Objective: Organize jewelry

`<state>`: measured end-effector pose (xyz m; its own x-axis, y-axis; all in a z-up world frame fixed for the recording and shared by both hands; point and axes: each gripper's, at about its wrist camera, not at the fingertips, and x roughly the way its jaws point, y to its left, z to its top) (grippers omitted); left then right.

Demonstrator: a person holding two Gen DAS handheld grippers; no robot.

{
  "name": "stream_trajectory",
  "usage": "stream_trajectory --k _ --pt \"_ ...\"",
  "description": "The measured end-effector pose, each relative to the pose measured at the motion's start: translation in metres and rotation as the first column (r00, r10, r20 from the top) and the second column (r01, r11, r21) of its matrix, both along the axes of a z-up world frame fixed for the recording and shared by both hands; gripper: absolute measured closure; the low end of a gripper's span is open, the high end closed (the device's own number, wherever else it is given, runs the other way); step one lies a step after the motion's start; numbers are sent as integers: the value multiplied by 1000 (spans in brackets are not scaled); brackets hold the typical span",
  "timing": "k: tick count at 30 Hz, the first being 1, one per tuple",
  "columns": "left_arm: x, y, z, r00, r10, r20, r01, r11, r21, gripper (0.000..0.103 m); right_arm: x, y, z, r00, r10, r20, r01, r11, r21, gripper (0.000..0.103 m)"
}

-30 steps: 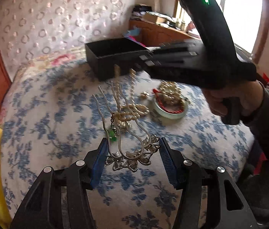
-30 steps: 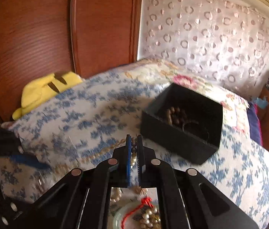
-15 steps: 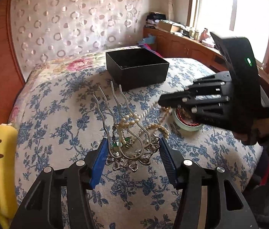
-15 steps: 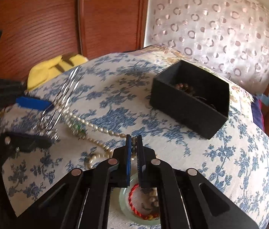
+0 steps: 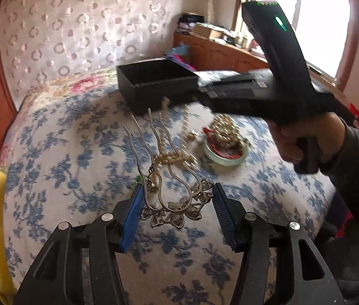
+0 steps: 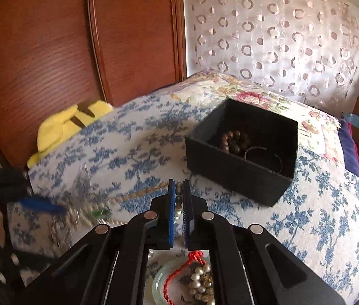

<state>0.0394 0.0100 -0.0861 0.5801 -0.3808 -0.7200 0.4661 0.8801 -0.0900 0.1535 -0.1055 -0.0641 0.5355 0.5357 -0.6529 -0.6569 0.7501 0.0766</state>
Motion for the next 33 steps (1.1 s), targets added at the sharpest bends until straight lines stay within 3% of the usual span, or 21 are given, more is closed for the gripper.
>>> stream_trajectory --k 8,12,20,33 --pt "2 -5 -11 998 -38 -40 38 999 -17 52 -4 2 12 997 -55 52 54 998 27 97" --pt "3 -9 -19 997 -43 -63 45 999 29 51 7 -9 15 986 -149 75 148 989 15 97" --pt "2 -2 -17 998 -29 -57 31 999 41 51 11 -32 32 977 -180 111 177 983 40 97" --pt "28 7 36 996 43 74 -46 998 50 51 -3 -42 85 968 -149 201 136 988 79 97"
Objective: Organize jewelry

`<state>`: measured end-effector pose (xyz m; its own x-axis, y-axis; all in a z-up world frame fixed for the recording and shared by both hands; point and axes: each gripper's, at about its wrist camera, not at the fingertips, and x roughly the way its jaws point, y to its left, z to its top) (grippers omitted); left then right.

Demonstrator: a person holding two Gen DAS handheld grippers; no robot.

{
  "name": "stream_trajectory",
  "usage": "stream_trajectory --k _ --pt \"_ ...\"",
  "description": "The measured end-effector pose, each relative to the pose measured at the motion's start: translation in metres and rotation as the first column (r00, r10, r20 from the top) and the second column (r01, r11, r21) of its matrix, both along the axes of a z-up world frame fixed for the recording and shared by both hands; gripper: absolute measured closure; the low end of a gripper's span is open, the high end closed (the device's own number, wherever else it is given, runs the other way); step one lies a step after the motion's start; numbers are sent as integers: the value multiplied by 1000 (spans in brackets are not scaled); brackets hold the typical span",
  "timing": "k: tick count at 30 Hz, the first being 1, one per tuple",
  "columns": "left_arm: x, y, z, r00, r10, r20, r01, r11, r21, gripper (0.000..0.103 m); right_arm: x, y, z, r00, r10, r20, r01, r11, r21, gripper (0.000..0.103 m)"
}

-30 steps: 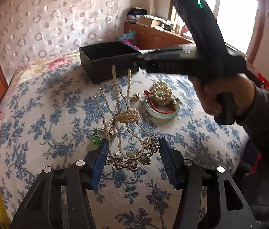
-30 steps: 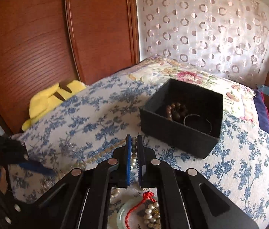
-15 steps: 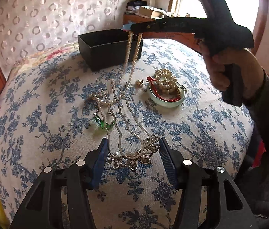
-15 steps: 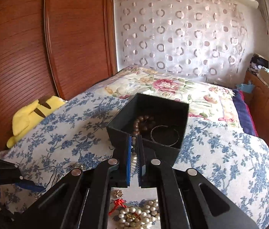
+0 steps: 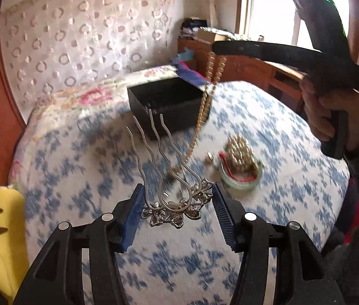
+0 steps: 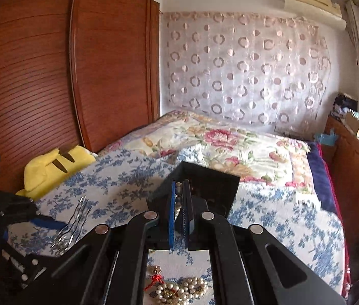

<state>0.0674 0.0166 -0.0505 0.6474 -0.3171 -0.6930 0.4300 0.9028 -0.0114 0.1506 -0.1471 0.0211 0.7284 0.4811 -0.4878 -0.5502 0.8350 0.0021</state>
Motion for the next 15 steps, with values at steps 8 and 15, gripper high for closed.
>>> stream_trajectory --k 8,15 --pt "20 -2 25 998 21 57 -22 1000 5 51 -4 -7 36 998 13 56 -13 1000 8 97" --pt "40 -4 34 997 31 65 -31 1000 -5 51 -2 -13 59 996 29 83 -31 999 13 97"
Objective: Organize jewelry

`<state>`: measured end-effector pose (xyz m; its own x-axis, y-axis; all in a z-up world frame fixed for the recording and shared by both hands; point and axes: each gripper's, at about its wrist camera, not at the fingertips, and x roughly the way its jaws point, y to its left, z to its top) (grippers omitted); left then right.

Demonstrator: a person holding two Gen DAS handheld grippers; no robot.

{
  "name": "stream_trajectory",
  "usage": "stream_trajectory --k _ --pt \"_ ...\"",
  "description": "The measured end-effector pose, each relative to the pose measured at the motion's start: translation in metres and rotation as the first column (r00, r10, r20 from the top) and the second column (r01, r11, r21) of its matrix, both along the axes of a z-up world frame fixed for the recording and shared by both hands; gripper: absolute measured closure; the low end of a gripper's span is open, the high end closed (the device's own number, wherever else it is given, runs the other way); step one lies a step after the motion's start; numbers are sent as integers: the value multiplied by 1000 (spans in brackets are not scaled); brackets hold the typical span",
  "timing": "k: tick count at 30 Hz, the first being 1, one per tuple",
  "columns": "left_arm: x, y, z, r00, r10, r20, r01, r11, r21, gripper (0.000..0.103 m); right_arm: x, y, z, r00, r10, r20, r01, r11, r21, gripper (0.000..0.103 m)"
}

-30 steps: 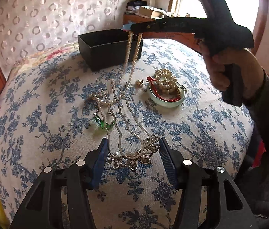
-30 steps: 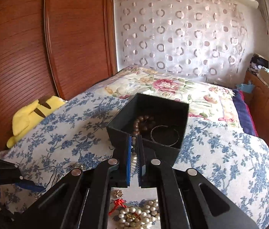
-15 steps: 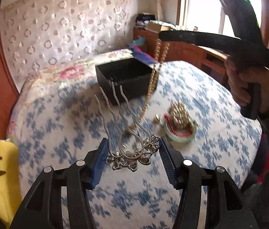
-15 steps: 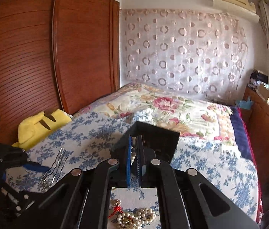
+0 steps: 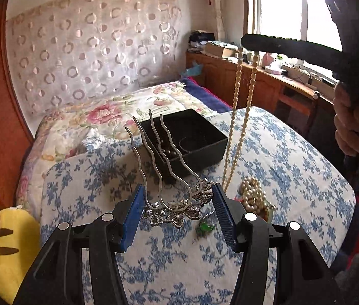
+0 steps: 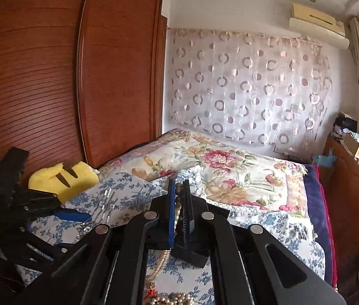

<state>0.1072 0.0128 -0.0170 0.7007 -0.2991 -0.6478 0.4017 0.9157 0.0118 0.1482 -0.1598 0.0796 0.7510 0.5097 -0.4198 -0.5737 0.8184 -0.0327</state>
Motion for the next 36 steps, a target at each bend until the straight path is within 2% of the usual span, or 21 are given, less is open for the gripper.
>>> stream_trajectory --k 11,23,27,36 --pt "23 -4 2 1000 -5 -12 5 1000 -15 51 13 -8 34 999 5 42 -5 1000 10 97" --pt "67 -12 15 1000 -1 -8 0 1000 -16 51 58 -8 53 998 2 56 -3 1000 20 97" --pt "87 -19 11 1000 2 -18 -3 1000 -19 51 74 -12 40 1000 12 13 -12 1000 25 97" --pt "127 -35 -13 997 9 -73 -10 1000 -11 51 107 -4 -54 980 33 -196 -39 999 -31 96"
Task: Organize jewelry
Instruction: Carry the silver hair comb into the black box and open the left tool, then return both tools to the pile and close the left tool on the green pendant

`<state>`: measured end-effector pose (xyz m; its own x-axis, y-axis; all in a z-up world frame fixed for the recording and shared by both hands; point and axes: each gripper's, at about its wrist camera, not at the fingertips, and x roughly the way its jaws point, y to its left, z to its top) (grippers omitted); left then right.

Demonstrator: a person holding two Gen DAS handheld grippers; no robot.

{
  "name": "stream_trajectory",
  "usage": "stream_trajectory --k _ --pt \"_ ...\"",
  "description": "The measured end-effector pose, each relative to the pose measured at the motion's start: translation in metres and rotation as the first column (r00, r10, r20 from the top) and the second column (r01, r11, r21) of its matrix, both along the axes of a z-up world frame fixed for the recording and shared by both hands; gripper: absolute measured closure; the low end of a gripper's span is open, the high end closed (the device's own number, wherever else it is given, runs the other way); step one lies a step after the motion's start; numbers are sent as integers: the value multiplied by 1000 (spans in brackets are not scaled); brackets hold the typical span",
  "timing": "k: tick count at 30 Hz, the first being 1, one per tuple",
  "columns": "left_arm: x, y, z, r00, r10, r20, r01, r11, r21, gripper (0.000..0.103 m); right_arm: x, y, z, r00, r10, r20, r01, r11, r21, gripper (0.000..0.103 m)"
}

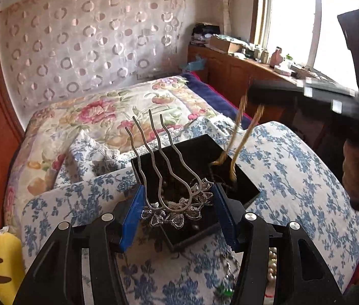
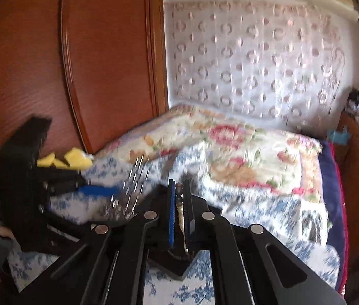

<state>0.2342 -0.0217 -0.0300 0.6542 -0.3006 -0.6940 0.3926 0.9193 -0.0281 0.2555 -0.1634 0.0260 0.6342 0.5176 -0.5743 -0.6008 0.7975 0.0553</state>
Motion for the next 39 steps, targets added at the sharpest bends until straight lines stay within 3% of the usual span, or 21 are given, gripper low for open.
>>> stream_trajectory --k 5,14,17,28,39 --pt "13 -6 -8 1000 4 -16 -4 1000 12 51 0 3 -26 998 15 -53 -16 1000 -18 94" --pt "25 -14 -16 1000 8 -26 -7 999 36 51 -6 -16 -39 998 -22 -64 20 999 -25 91" --pt "23 -16 -16 1000 11 -21 -10 999 37 40 -14 -20 -43 997 -31 -65 29 999 -29 91" --pt "-29 -13 -13 1000 -4 14 3 1000 24 39 -67 -33 -57 997 -53 -62 51 998 -30 91" --pt "-90 -5 -37 1000 -3 -3 3 1000 13 39 -115 -32 -93 991 -79 -109 74 996 -44 91"
